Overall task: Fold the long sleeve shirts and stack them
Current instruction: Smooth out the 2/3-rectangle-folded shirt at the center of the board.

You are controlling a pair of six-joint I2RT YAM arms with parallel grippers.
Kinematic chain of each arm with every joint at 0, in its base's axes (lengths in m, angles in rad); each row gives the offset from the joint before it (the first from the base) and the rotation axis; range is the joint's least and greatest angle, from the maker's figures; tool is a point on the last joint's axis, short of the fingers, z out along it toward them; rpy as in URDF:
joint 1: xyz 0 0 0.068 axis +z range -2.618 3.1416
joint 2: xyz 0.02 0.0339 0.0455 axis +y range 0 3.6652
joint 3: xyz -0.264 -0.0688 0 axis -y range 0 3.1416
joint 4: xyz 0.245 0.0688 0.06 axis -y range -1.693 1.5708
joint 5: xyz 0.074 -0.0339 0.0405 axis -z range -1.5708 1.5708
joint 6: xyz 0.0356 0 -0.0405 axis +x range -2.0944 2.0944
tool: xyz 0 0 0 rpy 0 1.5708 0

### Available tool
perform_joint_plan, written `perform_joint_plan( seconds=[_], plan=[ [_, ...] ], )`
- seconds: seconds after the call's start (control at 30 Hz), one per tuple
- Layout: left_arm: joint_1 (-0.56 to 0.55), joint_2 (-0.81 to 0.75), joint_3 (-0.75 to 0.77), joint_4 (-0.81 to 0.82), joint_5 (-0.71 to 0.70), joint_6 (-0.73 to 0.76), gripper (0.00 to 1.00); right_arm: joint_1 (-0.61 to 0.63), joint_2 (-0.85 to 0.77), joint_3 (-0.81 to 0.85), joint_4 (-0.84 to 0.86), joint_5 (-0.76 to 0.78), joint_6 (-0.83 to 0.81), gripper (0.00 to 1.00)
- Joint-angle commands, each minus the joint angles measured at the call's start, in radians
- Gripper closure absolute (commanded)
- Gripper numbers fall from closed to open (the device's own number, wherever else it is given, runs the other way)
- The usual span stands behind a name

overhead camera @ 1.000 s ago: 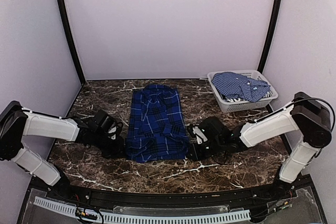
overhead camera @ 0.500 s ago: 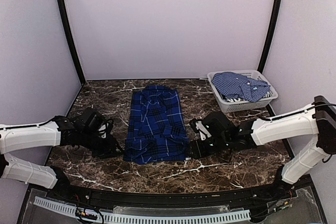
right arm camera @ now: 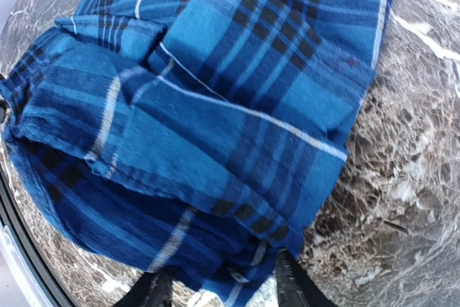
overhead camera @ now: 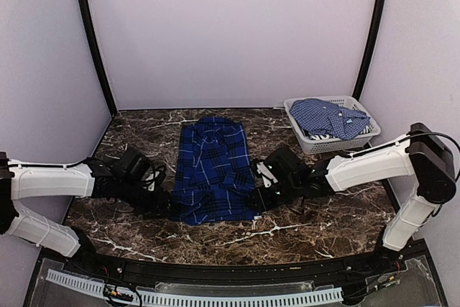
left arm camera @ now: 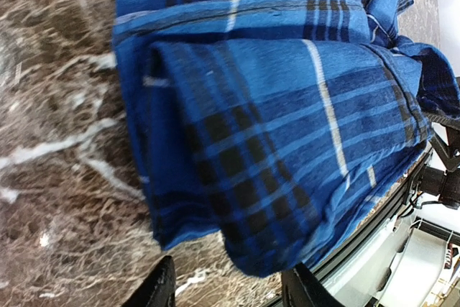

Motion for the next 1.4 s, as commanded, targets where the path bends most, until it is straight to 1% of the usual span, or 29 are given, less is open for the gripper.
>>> perform_joint_plan(
  seconds=[0.0,0.1,0.17,0.2,0.23,0.3,0.43,0.5,0.6,0.67,0.77,0.87,0.97,1.07,1.13,1.2,1.3,1.37],
  plan=[
    [-0.023,0.045,0.064,0.072,0.034,0.027,0.54,-0.007,0.02,0.073,0.011,0.013,-0.025,0.59],
    [-0.028,0.083,0.092,0.097,0.051,0.027,0.6,-0.01,0.031,0.103,-0.002,0.017,-0.027,0.68],
    [-0.028,0.108,0.103,0.126,0.066,0.022,0.66,-0.013,0.045,0.124,-0.007,0.017,-0.03,0.75],
    [-0.027,0.116,0.106,0.142,0.075,0.016,0.72,-0.017,0.053,0.135,-0.012,0.016,-0.03,0.78],
    [-0.027,0.134,0.116,0.149,0.078,0.012,0.75,-0.021,0.06,0.146,-0.016,0.015,-0.029,0.81],
    [-0.027,0.16,0.144,0.149,0.068,0.011,0.85,-0.034,0.074,0.166,-0.023,0.014,-0.026,0.86],
    [-0.015,0.195,0.198,0.144,0.033,0.004,0.94,-0.066,0.104,0.214,-0.04,0.012,-0.024,0.9],
    [0.012,0.209,0.223,0.145,0.028,-0.002,0.97,-0.085,0.121,0.244,-0.046,0.007,-0.029,0.91],
    [0.08,0.245,0.257,0.15,0.035,-0.009,0.98,-0.116,0.164,0.297,-0.045,-0.011,-0.044,0.91],
    [0.124,0.271,0.27,0.155,0.042,-0.01,0.99,-0.133,0.197,0.35,-0.058,-0.016,-0.058,0.88],
    [0.168,0.313,0.283,0.188,0.055,-0.008,0.98,-0.161,0.246,0.445,-0.081,-0.024,-0.074,0.79],
    [0.198,0.379,0.32,0.196,0.073,-0.001,0.97,-0.187,0.276,0.524,-0.11,-0.023,-0.093,0.66],
    [0.211,0.413,0.338,0.218,0.069,-0.014,0.94,-0.198,0.276,0.582,-0.15,0.005,-0.119,0.53],
    [0.221,0.441,0.35,0.238,0.061,-0.025,0.94,-0.2,0.255,0.606,-0.18,0.037,-0.142,0.44],
    [0.225,0.45,0.354,0.244,0.056,-0.032,0.94,-0.2,0.233,0.605,-0.199,0.047,-0.158,0.43],
    [0.226,0.454,0.354,0.257,0.059,-0.04,0.95,-0.198,0.191,0.581,-0.209,0.037,-0.166,0.43],
    [0.226,0.454,0.351,0.261,0.063,-0.041,0.96,-0.183,0.117,0.477,-0.189,0.018,-0.17,0.44],
    [0.226,0.449,0.347,0.264,0.067,-0.041,0.96,-0.166,0.067,0.402,-0.179,0.017,-0.175,0.43]
  ],
)
